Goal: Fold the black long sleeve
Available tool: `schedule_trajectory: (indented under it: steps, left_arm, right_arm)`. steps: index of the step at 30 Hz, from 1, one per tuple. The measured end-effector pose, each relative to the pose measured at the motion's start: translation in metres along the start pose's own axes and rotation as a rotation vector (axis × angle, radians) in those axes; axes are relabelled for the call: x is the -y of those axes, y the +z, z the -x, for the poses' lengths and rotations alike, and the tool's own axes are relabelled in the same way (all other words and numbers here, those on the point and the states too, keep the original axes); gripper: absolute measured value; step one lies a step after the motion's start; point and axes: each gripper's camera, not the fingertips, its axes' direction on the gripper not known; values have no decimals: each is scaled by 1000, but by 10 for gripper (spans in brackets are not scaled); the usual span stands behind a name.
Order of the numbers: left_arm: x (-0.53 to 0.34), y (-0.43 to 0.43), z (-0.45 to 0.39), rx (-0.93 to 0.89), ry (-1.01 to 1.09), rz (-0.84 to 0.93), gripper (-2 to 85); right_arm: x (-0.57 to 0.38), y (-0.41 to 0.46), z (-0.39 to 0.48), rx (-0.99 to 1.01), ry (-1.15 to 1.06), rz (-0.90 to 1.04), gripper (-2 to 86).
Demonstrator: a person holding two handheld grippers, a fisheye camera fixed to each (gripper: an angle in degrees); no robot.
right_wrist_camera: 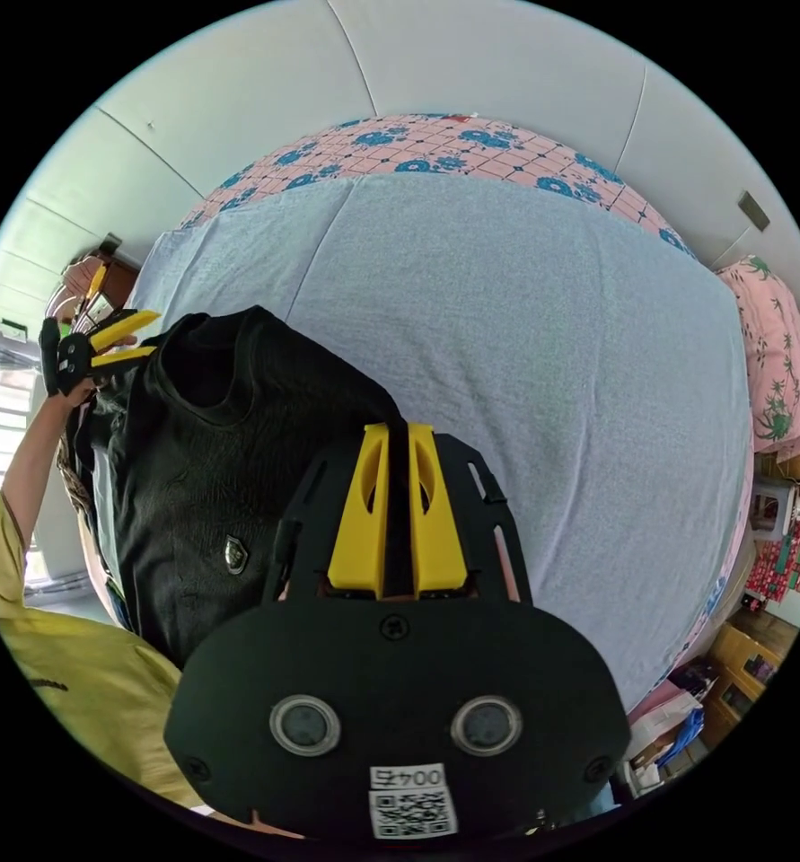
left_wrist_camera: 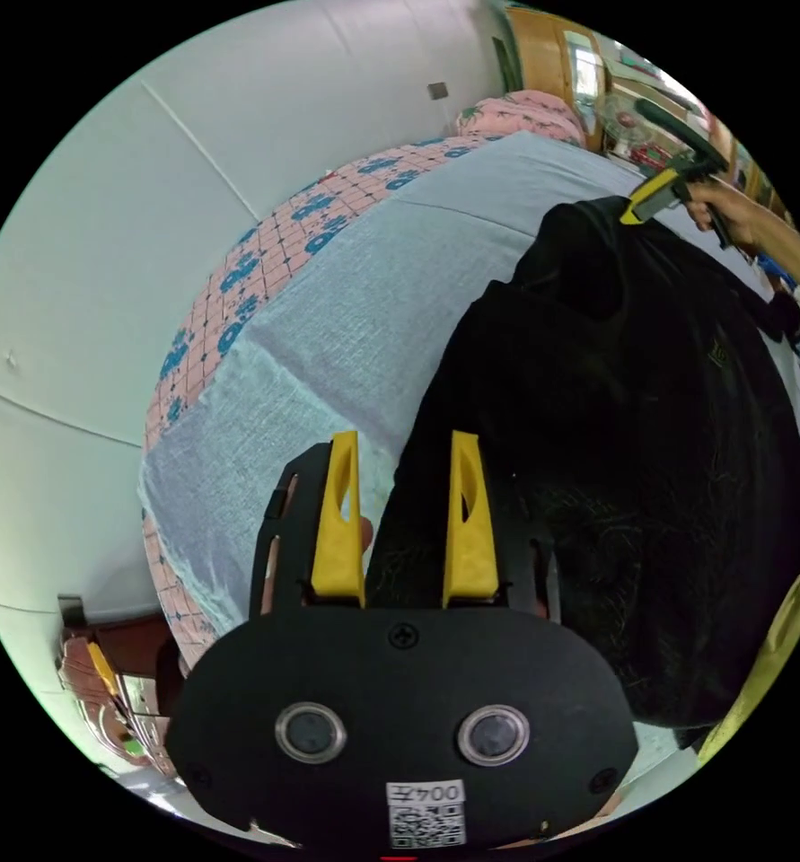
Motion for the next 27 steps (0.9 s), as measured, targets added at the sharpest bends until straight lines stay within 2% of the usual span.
schedule_trajectory:
  steps: [4,9,12,14,17,20,27]
  left_arm:
    - [6,8,15,-182,-57,64,76]
    - [13,2,6,-188,-53,116,35]
    - [1,-47,-12,7,-79,5,25]
    - [-22,-108,-30,194,-165,-170,20]
    - [-41,-138,-67,424,-136,-269,15]
    - [-36,-108,-86,540,-98,-196,12]
    - [-14,-26,-89,451,-111,62,12]
  right_arm:
    - [0,-8,0,-35,-45,-6,48]
    - [-1,-22,6,-87,-56,-14,46]
    - [-17,-57,14,-119,-63,-101,44]
    - [-36,-91,20,-123,-70,-196,44]
    - [-40,-107,22,-162,-80,-230,43]
    - [-21,-97,7,-98,-34,-174,43]
    - [20,-79,-17,55,74,34,50]
